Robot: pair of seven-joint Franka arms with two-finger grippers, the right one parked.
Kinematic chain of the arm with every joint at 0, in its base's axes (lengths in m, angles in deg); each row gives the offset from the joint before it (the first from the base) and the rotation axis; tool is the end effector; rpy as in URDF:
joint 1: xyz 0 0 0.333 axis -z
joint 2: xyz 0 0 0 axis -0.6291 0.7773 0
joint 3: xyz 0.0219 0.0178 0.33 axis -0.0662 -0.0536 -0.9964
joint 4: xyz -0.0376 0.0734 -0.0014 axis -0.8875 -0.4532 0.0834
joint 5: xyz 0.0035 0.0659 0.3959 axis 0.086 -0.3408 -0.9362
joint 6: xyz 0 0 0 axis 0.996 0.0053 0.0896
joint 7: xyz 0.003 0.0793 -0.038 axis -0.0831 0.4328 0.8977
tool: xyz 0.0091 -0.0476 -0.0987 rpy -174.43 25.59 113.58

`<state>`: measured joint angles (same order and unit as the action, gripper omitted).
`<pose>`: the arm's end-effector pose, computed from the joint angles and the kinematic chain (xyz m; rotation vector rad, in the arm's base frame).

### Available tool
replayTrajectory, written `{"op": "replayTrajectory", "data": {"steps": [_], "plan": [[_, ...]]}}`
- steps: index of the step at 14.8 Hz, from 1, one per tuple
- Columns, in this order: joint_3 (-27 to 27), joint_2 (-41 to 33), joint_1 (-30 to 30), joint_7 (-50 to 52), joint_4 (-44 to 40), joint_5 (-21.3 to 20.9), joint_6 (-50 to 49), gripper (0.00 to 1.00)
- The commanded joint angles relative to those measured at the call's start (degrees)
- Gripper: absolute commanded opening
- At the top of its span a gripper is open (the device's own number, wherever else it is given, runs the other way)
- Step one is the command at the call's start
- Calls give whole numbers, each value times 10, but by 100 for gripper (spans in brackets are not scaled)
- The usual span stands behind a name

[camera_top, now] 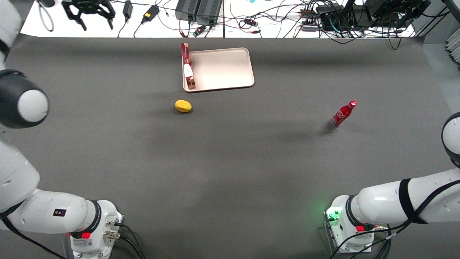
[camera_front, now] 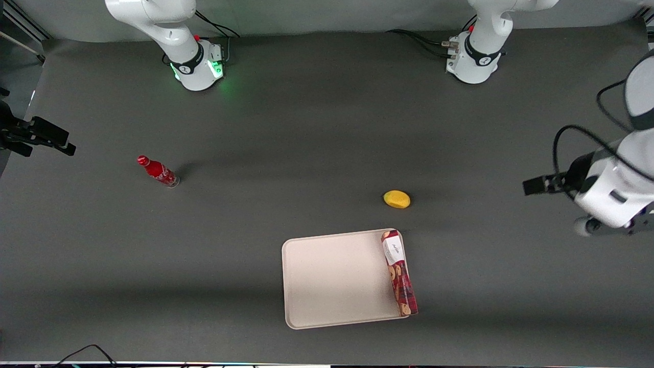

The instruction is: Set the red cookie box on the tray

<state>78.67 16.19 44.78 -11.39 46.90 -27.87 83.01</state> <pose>0.6482 -0.0721 0.5921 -3.1143 -0.1460 0.2651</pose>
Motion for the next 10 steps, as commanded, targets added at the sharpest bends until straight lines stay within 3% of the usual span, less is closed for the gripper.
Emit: {"op": "replayTrajectory", "data": {"steps": [1, 3, 10], "plan": [[-27, -187, 6, -34, 261, 10, 77, 100], [-41, -247, 6, -48, 335, 10, 105, 100], [-54, -232, 5, -114, 305, 3, 81, 100]]}}
